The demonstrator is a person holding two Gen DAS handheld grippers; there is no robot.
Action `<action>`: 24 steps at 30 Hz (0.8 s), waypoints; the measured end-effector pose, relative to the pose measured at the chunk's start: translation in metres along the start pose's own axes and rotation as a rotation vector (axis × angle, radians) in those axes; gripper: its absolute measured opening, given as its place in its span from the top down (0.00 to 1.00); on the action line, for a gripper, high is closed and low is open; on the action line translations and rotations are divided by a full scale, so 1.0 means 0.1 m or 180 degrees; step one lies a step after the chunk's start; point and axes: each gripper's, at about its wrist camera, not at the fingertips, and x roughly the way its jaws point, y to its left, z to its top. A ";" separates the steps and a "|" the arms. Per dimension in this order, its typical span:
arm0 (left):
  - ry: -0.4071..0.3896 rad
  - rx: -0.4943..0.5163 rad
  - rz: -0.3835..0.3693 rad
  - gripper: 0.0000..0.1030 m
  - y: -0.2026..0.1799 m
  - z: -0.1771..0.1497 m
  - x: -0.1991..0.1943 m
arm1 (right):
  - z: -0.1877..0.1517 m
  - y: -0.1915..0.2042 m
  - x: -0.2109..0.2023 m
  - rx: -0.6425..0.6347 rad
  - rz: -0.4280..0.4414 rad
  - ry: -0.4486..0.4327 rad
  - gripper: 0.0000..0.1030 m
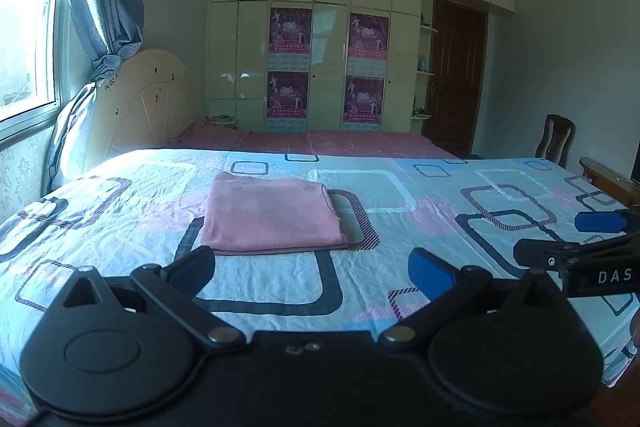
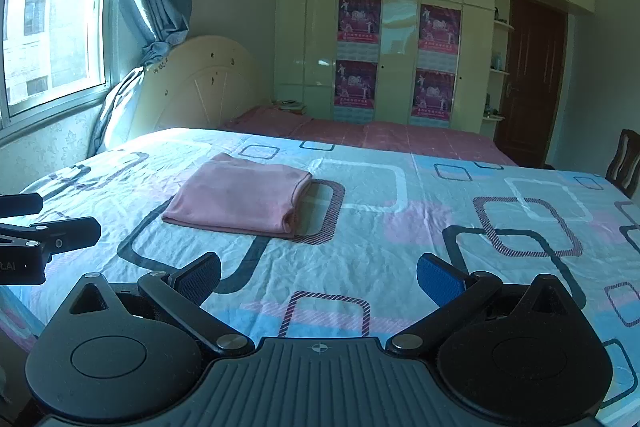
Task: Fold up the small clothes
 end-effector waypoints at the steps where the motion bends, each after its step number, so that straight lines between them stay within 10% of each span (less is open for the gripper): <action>1: 0.0002 0.0004 -0.0003 0.01 0.00 0.00 0.00 | 0.00 0.00 0.00 0.0001 -0.0006 0.0004 0.00; 24: 0.0006 0.0018 -0.0002 0.01 0.01 -0.01 0.00 | -0.01 0.02 0.01 0.0022 -0.0008 0.0016 0.00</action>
